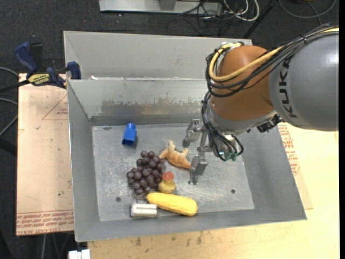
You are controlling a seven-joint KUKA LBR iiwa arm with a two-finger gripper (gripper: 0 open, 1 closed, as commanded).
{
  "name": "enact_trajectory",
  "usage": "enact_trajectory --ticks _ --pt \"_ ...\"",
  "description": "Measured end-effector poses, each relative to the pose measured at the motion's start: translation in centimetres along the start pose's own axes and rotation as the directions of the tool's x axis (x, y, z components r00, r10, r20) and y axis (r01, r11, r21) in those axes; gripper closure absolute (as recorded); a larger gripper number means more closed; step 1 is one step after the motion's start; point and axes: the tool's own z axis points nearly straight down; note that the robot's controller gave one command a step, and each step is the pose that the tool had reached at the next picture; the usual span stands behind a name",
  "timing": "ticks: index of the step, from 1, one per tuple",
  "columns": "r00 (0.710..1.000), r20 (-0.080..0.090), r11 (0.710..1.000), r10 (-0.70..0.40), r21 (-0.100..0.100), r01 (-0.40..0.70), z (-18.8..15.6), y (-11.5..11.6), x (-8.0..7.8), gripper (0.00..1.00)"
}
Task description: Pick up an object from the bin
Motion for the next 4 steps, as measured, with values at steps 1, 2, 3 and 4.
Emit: enact_trajectory --ticks 1,2,3,4 --pt "1.000 0.008 1.000 0.001 0.000 -0.001 -0.4 0.0 -0.2 0.00" --pt "0.980 0.015 0.981 -0.196 0.004 0.196 2.9 3.0 -1.1 0.00" --pt "0.932 0.005 0.932 -0.363 0.001 0.363 6.9 6.3 -1.5 0.00" --pt "0.925 0.009 0.925 -0.379 0.003 0.379 5.9 5.8 -1.4 0.00"
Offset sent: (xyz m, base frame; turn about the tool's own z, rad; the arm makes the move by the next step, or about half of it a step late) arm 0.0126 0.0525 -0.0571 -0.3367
